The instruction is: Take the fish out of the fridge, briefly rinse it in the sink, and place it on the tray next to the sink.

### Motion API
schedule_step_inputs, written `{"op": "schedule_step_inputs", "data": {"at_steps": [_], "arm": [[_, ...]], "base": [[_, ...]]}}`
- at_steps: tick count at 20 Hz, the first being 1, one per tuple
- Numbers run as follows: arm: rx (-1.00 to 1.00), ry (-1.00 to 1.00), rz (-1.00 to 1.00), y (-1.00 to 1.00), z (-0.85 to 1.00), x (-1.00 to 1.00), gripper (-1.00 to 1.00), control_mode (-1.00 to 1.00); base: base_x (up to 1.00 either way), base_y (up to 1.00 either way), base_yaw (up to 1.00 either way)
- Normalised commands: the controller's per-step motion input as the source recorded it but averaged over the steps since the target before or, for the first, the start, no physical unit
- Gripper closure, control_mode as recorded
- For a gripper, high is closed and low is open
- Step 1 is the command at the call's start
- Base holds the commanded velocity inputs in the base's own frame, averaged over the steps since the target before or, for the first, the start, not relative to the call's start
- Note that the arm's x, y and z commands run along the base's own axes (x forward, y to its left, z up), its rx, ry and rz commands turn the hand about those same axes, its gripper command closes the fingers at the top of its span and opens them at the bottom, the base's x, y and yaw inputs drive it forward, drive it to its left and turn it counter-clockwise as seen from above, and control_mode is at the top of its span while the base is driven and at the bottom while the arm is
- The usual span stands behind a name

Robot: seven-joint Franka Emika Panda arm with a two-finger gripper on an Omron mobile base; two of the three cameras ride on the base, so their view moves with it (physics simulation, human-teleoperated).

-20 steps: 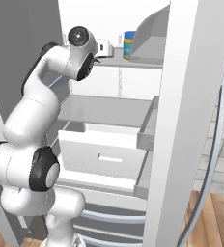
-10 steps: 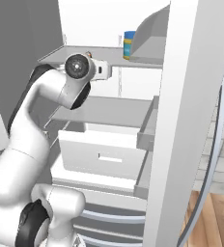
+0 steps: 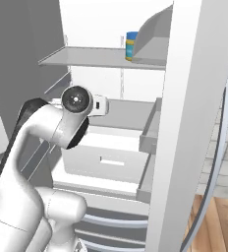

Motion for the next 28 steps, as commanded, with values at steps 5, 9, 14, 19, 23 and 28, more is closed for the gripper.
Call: {"op": "schedule_step_inputs", "data": {"at_steps": [5, 9, 14, 19, 23, 28], "arm": [[-0.13, 0.37, 0.03, 0.14, -0.91, -0.94, 1.0, -1.0], [-0.25, 0.3, -0.05, 0.1, -0.39, -0.3, 1.0, -1.0], [-0.23, -0.28, -0.05, 0.11, 0.0, -0.14, 1.0, -1.0], [-0.06, -0.14, -0.01, 0.09, 0.03, -0.01, 1.0, -1.0], [0.0, 0.05, 0.0, 0.0, -0.11, -0.53, 1.0, -1.0], [0.0, 0.0, 0.0, 0.0, 0.0, 0.0, 1.0, 1.0]], "base": [[0.0, 0.0, 0.0], [0.0, 0.0, 0.0], [0.0, 0.0, 0.0], [0.0, 0.0, 0.0], [0.0, 0.0, 0.0], [-1.0, 0.0, 0.0]]}}
